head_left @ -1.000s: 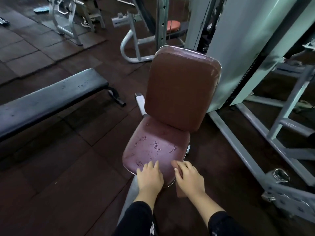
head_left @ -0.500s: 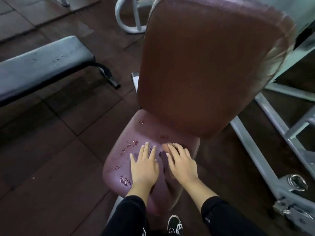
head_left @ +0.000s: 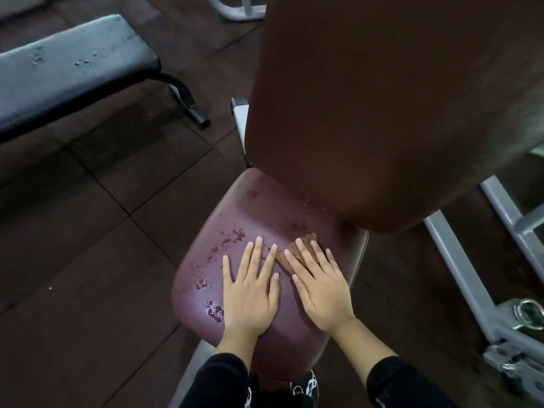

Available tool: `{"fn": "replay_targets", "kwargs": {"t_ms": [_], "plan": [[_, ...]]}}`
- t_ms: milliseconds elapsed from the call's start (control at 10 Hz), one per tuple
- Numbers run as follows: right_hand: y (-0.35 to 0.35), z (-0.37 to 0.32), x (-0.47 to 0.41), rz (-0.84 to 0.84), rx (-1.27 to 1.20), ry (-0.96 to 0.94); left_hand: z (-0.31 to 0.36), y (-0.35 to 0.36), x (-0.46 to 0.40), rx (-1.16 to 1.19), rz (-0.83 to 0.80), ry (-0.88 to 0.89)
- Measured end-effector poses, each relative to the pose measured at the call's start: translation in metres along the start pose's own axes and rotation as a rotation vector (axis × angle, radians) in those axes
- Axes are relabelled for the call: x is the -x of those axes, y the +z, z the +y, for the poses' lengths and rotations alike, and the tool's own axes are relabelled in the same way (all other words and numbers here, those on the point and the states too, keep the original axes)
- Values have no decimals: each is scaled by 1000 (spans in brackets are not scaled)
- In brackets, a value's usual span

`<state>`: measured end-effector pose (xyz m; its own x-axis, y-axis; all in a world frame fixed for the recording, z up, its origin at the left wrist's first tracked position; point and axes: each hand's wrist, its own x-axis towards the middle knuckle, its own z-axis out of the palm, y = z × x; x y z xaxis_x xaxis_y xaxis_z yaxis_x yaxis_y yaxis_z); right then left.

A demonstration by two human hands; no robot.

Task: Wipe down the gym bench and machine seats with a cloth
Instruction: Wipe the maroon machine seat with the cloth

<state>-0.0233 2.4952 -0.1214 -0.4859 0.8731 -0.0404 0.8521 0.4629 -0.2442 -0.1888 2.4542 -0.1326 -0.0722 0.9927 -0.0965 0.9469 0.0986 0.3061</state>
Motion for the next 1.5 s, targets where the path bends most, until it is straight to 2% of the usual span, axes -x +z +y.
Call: {"fn": "replay_targets", "kwargs": {"t_ms": [300,400,500,600,700,800,1000,1200,1300,1500], "plan": [[-10,18,-65,-28,65,-24,-2,5,0,3,51,-10],[-15,40,-71,-45,-18,94,-2,5,1,-5,53,-3],[-16,58,-37,-8,-42,270,-2,5,2,-14,46,-11],[-10,49,6,54,-43,311,-2,6,1,-17,59,-17],[-2,14,26,31,-32,245,-1,7,1,-6,87,-8],[0,-7,10,-8,-24,109,-1,8,1,-5,91,-6],[-12,20,-62,-127,69,-31,0,7,1,-13,93,-7],[-15,59,-29,-63,-40,300,-2,7,2,-14,69,-12],[-8,42,7,17,-37,302,-2,7,1,-15,73,-14],[-2,6,-9,-22,28,107,-1,7,1,-24,74,-13]]}}
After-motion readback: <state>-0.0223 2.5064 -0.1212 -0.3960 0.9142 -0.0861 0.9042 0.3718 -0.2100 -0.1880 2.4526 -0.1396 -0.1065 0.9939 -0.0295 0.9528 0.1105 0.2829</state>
